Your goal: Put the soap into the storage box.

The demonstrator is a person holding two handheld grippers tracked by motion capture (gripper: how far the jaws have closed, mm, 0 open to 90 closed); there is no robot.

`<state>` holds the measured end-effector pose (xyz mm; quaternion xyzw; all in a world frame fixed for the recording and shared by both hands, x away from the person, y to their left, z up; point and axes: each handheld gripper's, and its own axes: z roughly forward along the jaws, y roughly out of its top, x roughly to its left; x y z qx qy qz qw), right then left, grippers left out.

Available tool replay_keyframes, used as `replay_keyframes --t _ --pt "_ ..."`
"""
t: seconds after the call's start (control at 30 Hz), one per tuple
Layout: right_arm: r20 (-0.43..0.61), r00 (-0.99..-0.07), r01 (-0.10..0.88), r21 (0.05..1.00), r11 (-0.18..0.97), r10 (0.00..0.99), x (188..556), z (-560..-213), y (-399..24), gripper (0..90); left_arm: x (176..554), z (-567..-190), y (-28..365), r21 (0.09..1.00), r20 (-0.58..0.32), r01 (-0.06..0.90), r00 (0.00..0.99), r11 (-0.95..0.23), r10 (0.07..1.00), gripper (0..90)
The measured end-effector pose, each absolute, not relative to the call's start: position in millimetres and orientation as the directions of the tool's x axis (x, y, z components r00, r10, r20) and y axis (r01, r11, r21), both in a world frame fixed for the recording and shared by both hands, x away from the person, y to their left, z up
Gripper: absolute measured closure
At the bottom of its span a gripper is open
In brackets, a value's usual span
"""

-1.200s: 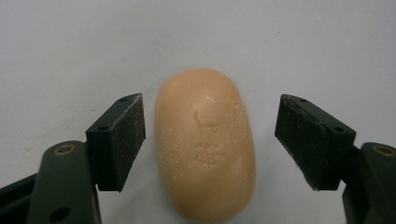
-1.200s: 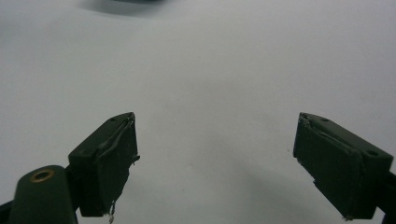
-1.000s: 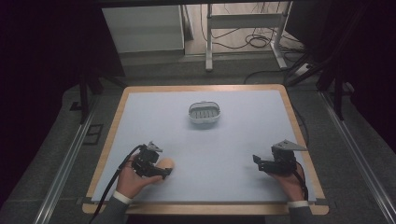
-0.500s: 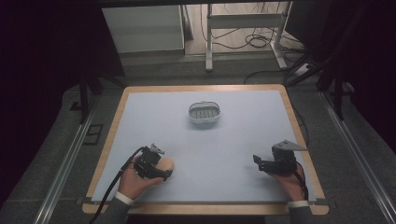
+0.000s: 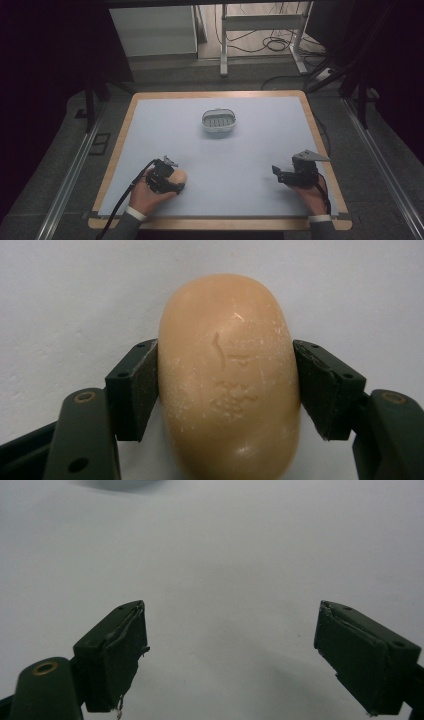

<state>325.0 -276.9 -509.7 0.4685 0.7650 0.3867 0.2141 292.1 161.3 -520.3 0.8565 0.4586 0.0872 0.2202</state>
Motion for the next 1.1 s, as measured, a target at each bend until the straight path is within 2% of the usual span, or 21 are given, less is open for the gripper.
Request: replay_keyframes --t 0.33,0.37,0.43,0.53,1.1 --pt "0.033 -0.465 0.554 0.790 0.262 0.885 325.8 -510.3 -277.5 13.4 292.3 -521.0 159.9 0.454 -0.046 0.747 0.564 -0.486 0.824 31.2" --pt "0.031 -0.465 0.553 0.790 0.263 0.885 325.6 -510.0 -277.8 13.4 292.7 -521.2 160.0 0.453 -0.048 0.748 0.563 -0.484 0.825 28.2" --pt "0.031 -0.464 0.553 0.791 0.261 0.885 325.4 -509.8 -277.9 13.4 292.7 -521.5 159.3 0.454 -0.048 0.750 0.559 -0.481 0.828 27.8" --pt "0.031 -0.463 0.551 0.793 0.259 0.886 325.2 -509.1 -278.1 13.4 291.7 -520.9 159.3 0.460 -0.043 0.746 0.561 -0.482 0.827 32.0" --pt "0.034 -0.454 0.554 0.794 0.252 0.890 325.8 -508.7 -281.0 13.4 295.2 -506.3 175.9 0.499 -0.074 0.726 0.580 -0.474 0.811 32.5"
